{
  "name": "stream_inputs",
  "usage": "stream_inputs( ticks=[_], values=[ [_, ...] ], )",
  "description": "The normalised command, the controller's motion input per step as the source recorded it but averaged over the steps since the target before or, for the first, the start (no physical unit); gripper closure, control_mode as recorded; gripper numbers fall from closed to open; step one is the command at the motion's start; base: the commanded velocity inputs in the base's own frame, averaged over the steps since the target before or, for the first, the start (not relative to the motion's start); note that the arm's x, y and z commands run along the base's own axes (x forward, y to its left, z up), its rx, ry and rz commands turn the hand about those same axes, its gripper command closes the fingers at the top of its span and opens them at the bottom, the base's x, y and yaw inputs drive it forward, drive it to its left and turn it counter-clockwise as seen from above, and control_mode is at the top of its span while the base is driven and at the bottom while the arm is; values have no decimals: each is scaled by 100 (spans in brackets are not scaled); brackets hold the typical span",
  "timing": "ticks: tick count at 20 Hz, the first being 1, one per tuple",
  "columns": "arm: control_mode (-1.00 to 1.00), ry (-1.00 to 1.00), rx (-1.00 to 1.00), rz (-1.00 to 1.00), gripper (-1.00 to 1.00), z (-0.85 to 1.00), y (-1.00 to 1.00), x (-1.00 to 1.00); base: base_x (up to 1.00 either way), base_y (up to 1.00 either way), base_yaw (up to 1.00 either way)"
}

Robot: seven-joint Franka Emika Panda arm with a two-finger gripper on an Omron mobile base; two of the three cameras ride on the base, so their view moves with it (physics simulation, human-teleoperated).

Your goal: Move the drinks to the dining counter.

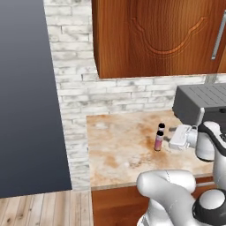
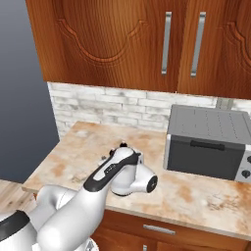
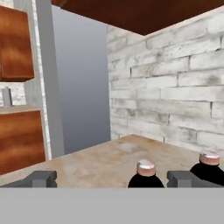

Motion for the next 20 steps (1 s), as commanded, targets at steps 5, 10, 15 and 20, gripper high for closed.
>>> stream_inputs(
  ticks=[5, 10, 15, 20],
  values=[
    [-100, 3, 0, -6, -100, -33, 0, 19, 0, 0, 0],
    [-100, 4, 0, -6, -100, -33, 0, 28, 0, 0, 0],
    [-100, 4, 0, -6, -100, -31, 0, 30, 0, 0, 0],
    [-100, 3, 0, -5, -100, -27, 0, 22, 0, 0, 0]
  ],
)
